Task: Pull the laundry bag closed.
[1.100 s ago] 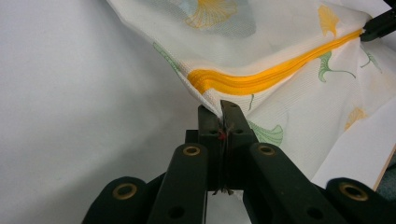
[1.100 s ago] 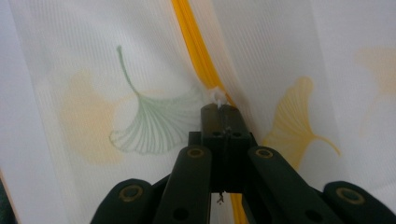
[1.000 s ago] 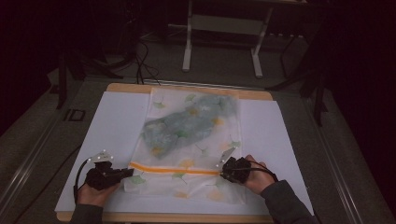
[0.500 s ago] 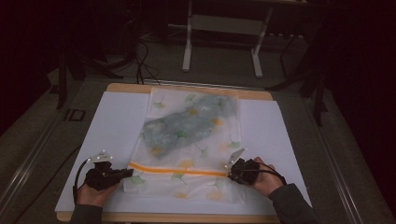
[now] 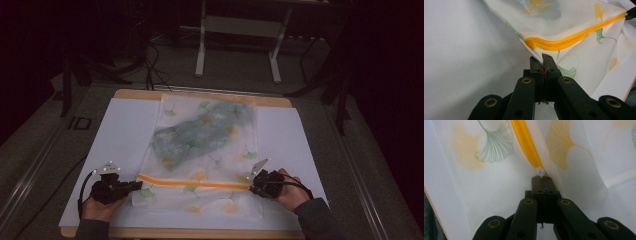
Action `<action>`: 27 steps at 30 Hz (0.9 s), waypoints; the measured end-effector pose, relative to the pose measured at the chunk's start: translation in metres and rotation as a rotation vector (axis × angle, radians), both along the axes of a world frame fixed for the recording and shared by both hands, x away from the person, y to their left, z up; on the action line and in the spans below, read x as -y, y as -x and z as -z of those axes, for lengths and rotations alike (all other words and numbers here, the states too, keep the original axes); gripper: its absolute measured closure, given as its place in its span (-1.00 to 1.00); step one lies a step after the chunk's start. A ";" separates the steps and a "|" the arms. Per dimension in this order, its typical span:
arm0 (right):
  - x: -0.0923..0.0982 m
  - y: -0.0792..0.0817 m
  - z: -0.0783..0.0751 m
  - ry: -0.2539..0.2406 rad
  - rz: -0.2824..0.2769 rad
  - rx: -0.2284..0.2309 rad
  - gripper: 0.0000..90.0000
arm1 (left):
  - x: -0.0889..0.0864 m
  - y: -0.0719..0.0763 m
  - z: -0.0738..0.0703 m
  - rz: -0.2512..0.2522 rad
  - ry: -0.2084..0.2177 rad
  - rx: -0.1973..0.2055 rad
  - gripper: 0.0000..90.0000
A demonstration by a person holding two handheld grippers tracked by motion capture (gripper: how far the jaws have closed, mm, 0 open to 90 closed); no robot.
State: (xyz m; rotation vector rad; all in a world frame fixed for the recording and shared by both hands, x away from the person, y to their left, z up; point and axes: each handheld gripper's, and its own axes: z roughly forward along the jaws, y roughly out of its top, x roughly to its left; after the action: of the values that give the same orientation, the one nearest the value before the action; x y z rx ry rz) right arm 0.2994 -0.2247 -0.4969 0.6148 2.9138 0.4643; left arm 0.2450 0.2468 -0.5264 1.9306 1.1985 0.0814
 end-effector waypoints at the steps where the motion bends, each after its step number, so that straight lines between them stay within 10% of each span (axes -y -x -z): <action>1: 0.002 0.000 0.000 0.004 0.001 0.000 1.00 | 0.000 0.000 0.000 -0.001 0.002 -0.001 0.97; 27: 0.030 -0.005 0.000 -0.023 0.074 -0.036 0.77 | 0.000 0.005 0.003 0.015 0.002 -0.007 0.82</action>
State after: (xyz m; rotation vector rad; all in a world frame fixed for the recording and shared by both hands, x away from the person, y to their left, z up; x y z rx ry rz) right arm 0.3048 -0.2543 -0.4964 0.7392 2.9112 0.4834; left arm 0.2396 0.2468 -0.5296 1.9395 1.1881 0.0664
